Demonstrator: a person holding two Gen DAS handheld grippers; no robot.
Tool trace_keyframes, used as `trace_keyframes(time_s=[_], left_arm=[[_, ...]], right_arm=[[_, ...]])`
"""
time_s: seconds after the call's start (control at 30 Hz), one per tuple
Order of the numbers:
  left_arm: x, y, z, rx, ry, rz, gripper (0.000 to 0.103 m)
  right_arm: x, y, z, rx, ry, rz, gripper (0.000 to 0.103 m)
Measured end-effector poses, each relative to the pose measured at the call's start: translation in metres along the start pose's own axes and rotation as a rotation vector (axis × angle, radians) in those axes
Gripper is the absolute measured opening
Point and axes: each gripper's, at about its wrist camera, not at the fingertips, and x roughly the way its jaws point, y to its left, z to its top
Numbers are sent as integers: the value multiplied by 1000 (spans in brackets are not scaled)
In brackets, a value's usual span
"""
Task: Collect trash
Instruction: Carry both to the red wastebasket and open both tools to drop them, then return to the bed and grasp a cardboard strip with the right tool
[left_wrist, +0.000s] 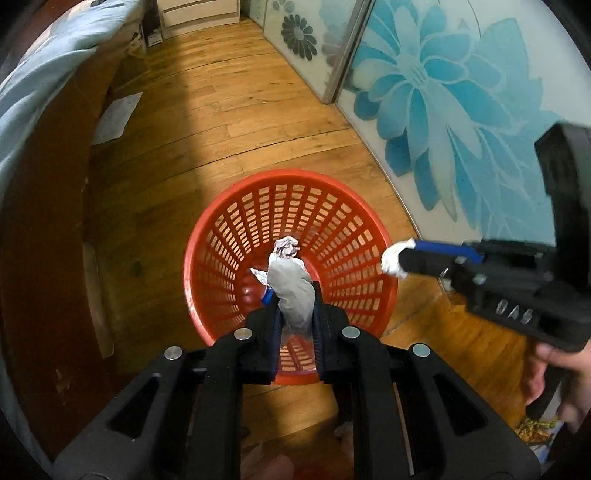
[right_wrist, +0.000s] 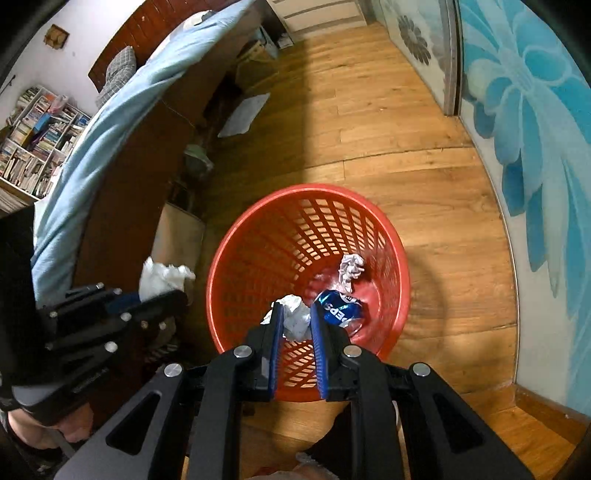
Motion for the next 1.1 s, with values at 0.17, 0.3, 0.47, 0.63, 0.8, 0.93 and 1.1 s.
trace_keyframes(time_s=[0.17,0.3,0.47,0.63,0.8,0.93,1.1], left_arm=[[-12,2,3,8,-27,32,37],[-26,8,9,-18,-68,27,82],[-57,16,13,-18,-103,43,82],[-123,47,14,-108,-204,22,83],[-196,91,6,-186,-336,46,84],[-248,151,-25,-296,-419,98,85],[-294,236,-73,-489,-470,172,85]], right_arm=[[7,-2,2,3,-16,-8,41],[-8,4,12,11,-50,-5,67],[-43,19,27,0,-102,-41,68],[-85,66,52,-105,-153,-52,74],[-132,157,81,-320,-185,-66,84],[-147,244,99,-484,-195,-47,90],[-108,392,88,-801,-161,15,90]])
